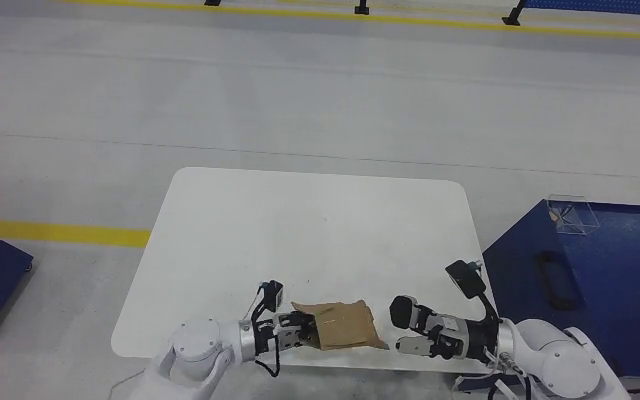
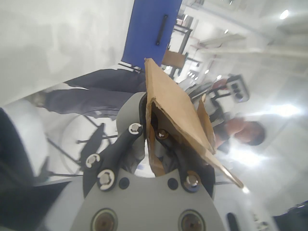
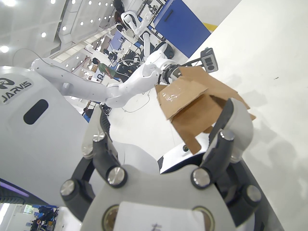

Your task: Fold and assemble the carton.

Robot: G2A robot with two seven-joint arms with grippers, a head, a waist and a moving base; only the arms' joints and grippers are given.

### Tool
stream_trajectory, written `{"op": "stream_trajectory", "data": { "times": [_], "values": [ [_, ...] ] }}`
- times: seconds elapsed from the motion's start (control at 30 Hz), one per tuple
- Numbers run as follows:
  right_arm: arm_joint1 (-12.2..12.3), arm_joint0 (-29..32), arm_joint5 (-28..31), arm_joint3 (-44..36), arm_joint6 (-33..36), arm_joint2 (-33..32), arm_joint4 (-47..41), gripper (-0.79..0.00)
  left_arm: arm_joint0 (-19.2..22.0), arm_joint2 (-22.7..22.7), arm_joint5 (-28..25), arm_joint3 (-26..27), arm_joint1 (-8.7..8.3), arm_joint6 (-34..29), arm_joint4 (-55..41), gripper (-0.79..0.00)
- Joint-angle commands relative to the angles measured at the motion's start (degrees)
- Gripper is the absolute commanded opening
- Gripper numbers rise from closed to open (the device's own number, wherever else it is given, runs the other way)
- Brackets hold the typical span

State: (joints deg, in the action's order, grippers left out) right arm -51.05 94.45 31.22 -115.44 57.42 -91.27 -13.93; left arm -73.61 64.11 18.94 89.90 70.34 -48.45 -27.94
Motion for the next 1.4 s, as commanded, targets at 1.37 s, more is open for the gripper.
{"op": "stream_trajectory", "data": {
  "times": [1.37],
  "values": [
    [-1.7,-7.1,-10.1,12.6,-19.1,7.0,32.1,0.000,1.4,-4.6,0.4,1.5,0.33,4.8,-4.2,-0.785]
  ]
}}
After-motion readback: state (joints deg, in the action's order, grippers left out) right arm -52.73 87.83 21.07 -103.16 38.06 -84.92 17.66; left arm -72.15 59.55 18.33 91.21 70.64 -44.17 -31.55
